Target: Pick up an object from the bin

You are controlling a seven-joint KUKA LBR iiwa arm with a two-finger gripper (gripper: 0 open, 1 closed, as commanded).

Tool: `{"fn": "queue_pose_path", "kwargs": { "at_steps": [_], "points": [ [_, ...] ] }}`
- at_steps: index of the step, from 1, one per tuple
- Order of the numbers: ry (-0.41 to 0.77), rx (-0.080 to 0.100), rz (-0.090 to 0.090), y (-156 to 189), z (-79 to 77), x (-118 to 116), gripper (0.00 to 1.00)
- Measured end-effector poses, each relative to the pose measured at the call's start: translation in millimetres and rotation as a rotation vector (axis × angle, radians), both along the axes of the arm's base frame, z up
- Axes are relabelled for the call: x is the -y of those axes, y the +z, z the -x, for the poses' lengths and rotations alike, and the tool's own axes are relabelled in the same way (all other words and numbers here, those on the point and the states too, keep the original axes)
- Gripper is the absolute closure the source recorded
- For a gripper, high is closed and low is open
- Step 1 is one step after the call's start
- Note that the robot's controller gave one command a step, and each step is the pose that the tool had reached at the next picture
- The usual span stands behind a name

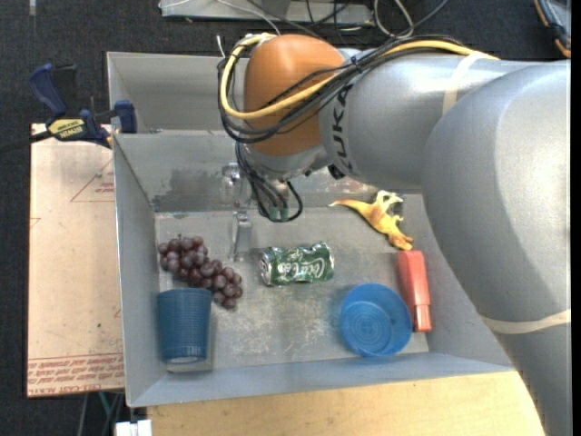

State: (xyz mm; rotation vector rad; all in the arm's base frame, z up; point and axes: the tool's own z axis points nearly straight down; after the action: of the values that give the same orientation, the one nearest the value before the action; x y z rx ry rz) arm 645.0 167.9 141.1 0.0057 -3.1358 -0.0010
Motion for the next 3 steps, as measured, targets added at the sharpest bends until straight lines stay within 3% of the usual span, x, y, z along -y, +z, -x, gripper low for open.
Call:
{"fn": "queue_pose_path", "kwargs": {
  "at_steps": [1,2,3],
  "points": [
    [-0.004,0.008,-0.001,5.4,-1.8,0.8,0.0],
    [0.011,0.007,-0.005,-67.0,27.8,-47.7,0.0],
    [-0.108,0.023,-0.004,-23.2,32.0,-58.4,0.0]
  ]
}}
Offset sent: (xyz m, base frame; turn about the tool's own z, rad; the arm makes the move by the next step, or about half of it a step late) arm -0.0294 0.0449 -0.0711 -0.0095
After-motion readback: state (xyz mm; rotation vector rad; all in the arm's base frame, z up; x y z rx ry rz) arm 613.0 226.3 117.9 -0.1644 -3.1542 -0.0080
